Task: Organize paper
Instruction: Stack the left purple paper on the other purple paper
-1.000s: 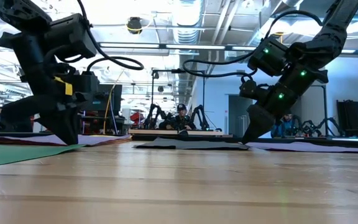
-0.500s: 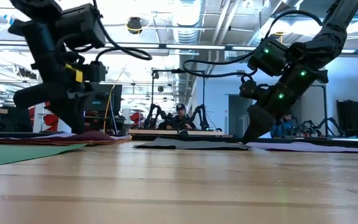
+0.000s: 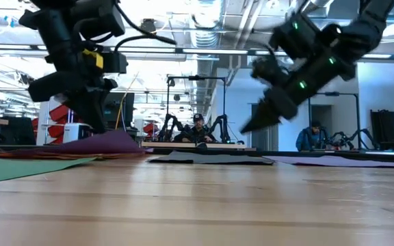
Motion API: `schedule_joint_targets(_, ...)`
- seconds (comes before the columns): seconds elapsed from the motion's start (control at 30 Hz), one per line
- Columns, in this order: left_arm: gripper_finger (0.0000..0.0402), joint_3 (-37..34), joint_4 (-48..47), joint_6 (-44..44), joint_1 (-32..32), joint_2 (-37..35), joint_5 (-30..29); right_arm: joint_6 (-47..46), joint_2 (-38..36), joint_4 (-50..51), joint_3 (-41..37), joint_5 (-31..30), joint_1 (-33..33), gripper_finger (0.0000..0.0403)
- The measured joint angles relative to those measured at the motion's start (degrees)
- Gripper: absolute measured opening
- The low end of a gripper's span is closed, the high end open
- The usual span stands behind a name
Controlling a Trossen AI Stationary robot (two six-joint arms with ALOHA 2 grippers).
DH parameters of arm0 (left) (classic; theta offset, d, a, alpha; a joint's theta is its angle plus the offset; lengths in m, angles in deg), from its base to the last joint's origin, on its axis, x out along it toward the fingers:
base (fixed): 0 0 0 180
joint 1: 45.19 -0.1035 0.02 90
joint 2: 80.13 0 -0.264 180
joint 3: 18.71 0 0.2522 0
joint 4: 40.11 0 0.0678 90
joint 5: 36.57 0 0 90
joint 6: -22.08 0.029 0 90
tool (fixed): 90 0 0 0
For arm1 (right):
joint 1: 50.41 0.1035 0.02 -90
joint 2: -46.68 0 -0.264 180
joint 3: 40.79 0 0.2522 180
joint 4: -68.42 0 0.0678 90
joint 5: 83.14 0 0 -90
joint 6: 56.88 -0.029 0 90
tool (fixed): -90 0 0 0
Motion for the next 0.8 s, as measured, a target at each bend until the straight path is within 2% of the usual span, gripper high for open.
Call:
schedule_joint_targets(0.17,0.0,0.6,1.1,0.9,0.0,0.0,0.0,7.7,0.5,-0.1,6.5,0.0,2.2,0.0041)
schedule_joint_targets(0.37,0.0,0.6,4.0,1.1,0.0,0.0,0.0,14.2,3.5,-2.6,12.3,2.5,1.2,0.0075)
schedule_joint_targets(0.6,0.0,0.6,7.1,2.5,0.0,-0.1,0.0,23.1,12.9,-3.4,17.8,2.8,0.8,0.0082)
schedule_joint_targets(0.8,0.0,0.6,7.9,2.8,0.0,-0.1,0.0,25.9,20.2,-3.6,23.9,2.9,0.8,0.0082)
